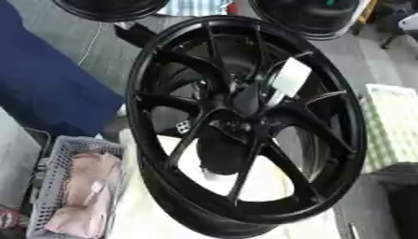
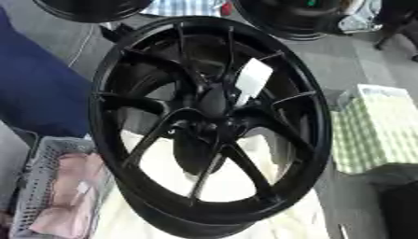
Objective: Pull the pin out of the wheel hub.
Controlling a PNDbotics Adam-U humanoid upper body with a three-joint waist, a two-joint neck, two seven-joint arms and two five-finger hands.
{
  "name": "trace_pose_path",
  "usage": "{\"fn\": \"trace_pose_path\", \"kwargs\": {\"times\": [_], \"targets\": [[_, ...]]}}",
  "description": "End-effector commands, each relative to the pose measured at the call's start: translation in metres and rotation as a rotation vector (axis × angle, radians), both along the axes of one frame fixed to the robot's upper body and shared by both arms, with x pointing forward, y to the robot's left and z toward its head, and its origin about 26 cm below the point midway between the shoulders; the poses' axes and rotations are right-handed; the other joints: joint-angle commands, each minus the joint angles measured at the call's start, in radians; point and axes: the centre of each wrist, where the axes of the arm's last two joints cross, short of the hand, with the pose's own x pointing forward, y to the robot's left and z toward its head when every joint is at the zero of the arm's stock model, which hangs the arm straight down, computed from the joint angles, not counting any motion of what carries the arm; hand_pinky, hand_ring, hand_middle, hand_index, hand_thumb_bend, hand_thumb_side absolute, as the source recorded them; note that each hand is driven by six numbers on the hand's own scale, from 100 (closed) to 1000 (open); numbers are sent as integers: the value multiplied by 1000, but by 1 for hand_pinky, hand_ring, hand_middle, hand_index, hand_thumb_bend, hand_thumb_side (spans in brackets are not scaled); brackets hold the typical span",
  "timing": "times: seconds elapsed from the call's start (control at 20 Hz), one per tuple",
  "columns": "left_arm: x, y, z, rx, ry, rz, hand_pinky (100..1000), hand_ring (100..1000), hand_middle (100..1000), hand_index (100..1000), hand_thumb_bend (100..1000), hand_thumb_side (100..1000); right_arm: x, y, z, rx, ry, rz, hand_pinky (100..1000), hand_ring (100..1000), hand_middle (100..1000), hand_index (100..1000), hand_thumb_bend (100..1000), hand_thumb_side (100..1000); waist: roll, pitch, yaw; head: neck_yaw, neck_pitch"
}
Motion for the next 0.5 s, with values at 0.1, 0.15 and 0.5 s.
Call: {"fn": "trace_pose_path", "kwargs": {"times": [0.1,0.15,0.5], "targets": [[-2,1,9,16,-26,-3,722,645,618,795,100,653,-2,0,3,-13,96,-48,1000,1000,970,1000,365,119,4,-10,7,-7,6],[-1,0,9,17,-27,-5,722,645,618,795,100,653,-1,1,2,-12,106,-39,1000,1000,973,1000,360,127,4,-8,9,-9,6],[-1,-1,10,20,-32,-15,722,643,618,795,100,652,4,7,-8,-19,147,-1,995,1000,971,1000,321,164,3,1,23,-20,-2]]}}
